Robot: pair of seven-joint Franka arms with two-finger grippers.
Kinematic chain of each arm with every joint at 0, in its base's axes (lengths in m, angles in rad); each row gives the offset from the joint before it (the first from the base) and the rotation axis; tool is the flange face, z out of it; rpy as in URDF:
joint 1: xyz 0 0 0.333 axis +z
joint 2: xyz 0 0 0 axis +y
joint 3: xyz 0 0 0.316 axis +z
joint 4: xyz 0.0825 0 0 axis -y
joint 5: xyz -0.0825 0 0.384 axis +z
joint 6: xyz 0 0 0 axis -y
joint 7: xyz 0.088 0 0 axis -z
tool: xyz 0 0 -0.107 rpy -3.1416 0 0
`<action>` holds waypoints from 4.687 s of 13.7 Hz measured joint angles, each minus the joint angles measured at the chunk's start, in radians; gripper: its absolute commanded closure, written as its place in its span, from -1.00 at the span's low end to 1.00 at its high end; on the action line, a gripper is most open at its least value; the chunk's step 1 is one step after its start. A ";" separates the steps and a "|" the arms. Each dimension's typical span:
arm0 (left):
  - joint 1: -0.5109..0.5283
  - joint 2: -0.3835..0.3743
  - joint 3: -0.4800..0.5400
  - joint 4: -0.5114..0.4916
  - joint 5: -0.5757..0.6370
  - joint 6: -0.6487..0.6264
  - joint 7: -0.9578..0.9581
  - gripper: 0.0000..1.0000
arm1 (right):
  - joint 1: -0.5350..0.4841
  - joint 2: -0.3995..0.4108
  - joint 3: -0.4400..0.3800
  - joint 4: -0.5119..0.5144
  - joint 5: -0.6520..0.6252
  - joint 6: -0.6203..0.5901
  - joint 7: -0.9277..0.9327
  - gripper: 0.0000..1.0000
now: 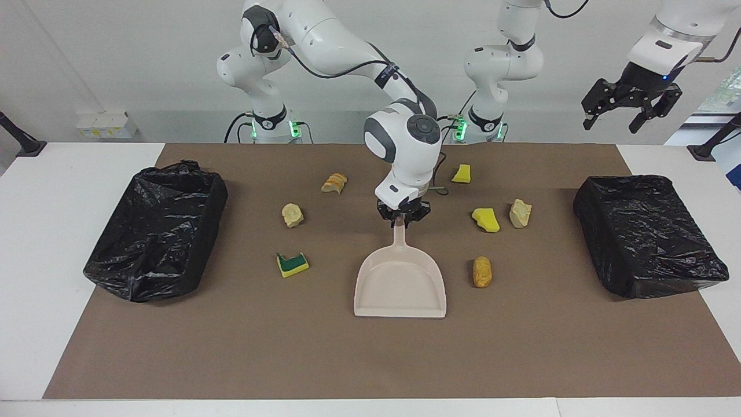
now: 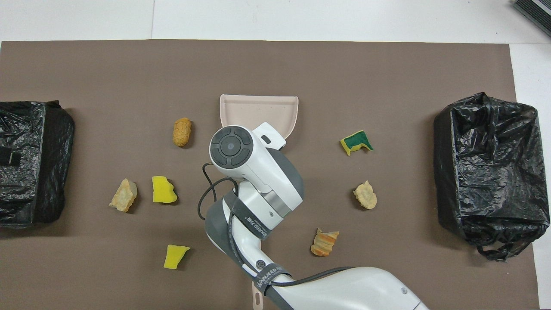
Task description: Sweep and dump trash in bin
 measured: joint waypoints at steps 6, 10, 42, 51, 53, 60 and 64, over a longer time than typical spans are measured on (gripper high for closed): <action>-0.001 -0.004 -0.016 0.001 0.000 -0.001 0.000 -1.00 | -0.007 -0.005 -0.011 0.003 -0.003 0.038 -0.042 1.00; -0.003 -0.013 -0.062 0.001 -0.002 -0.003 -0.006 -1.00 | -0.033 -0.055 -0.021 0.003 -0.027 0.036 -0.099 1.00; -0.721 -0.029 -0.263 -0.950 -0.129 0.814 -0.932 1.00 | -0.394 -0.492 -0.013 -0.497 -0.204 -0.118 -2.031 1.00; -0.671 -0.039 -0.231 -0.907 -0.116 0.745 -0.881 1.00 | -0.394 -0.492 -0.010 -0.499 -0.204 -0.118 -2.042 1.00; -0.593 -0.043 -0.229 -0.865 -0.051 0.689 -0.807 1.00 | -0.394 -0.492 -0.010 -0.499 -0.204 -0.118 -2.042 1.00; -0.244 -0.004 -0.221 -0.690 0.036 0.626 -0.220 1.00 | -0.387 -0.496 -0.009 -0.514 -0.203 -0.105 -2.042 1.00; -0.136 0.119 -0.221 -0.530 0.064 0.626 0.186 1.00 | -0.292 -0.495 -0.006 -0.530 -0.202 -0.068 -1.942 1.00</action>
